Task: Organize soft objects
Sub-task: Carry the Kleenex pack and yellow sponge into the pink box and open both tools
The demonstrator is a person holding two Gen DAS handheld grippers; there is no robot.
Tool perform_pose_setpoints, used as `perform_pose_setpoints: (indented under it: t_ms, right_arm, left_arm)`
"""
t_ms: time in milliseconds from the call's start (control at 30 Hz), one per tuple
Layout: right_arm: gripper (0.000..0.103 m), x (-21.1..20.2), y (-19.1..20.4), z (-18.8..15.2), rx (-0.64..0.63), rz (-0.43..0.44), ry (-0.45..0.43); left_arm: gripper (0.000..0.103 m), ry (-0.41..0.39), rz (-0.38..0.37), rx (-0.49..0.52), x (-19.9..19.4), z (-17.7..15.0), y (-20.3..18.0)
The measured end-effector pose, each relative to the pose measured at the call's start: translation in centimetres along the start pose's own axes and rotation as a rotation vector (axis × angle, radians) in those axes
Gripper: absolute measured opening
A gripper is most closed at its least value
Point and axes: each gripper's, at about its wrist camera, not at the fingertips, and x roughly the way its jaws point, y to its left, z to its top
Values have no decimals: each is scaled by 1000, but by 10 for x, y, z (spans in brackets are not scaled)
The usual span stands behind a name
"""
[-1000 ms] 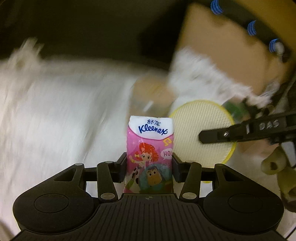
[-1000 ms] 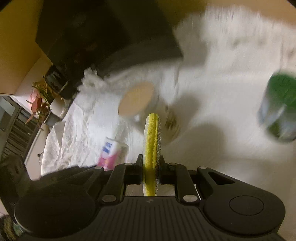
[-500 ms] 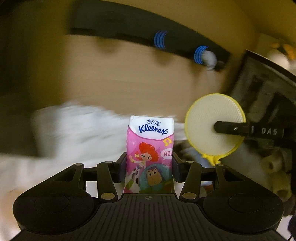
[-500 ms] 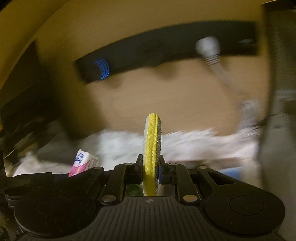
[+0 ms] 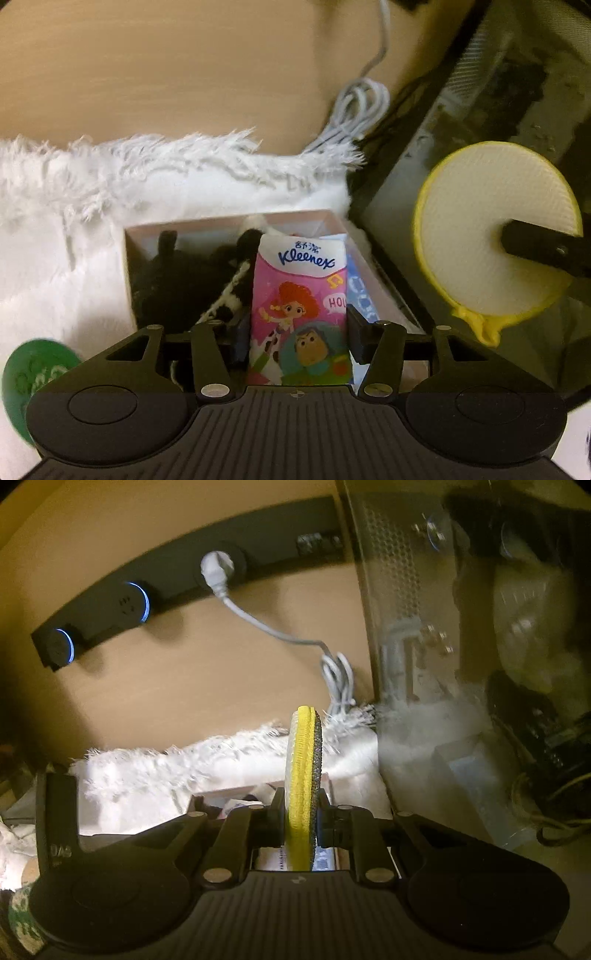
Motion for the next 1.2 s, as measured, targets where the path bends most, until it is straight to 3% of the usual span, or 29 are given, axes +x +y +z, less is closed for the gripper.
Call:
perform_pose_setpoints:
  t_ms: [167,333,467,567,733,900,967,1033,1100,1200]
  right_arm:
    - [14,20,10,0,-67,0,-4]
    - [14,53,47,-21,-291,-93,-18]
    - [17,73,71,-56,-466,-107,35]
    - [30,72,83,-75,-551,-62,56]
    - [41,60,87,-78,-534,15,72]
    - [42,41,81,-73,-461,56,67]
    - [37,33,80,-74,-418,73,55]
    - [10,35,84,-74,-427,34,53]
    - [10,45,91,-75,-449,-13,61]
    - [10,71,96,-76,-431,-11,113]
  left_arm:
    - [56,-2,-34,25,1,5,6]
    - [57,-56,-95,-47,-22,5,18]
    - [57,-59,-48,-39,-31,7,24]
    - [57,-32,-12,-54,-29,3,32]
    - [57,-77,-42,-95,-39,8,36]
    - [56,-95,-57,-77,-49,17,32]
    - [56,-87,-53,-80,-49,17,33]
    - [56,-85,-36,-86,-50,17,34]
    - [56,-105,-40,-100,-56,20,35]
    - [56,-121,-95,-96,-66,27,30]
